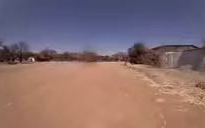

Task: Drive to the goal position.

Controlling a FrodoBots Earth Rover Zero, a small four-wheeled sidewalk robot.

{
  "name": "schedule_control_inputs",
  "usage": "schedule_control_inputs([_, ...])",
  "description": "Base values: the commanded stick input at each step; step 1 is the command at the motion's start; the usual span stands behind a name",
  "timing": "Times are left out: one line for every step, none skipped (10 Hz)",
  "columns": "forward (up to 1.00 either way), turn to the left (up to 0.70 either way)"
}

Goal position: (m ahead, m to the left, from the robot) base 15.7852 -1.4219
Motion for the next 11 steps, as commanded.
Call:
schedule_control_inputs([1.0,0.0])
schedule_control_inputs([1.0,0.0])
schedule_control_inputs([1.0,0.0])
schedule_control_inputs([1.0,0.0])
schedule_control_inputs([1.0,0.0])
schedule_control_inputs([1.0,0.0])
schedule_control_inputs([1.0,0.0])
schedule_control_inputs([1.0,0.0])
schedule_control_inputs([1.0,0.0])
schedule_control_inputs([1.0,0.0])
schedule_control_inputs([1.0,0.0])
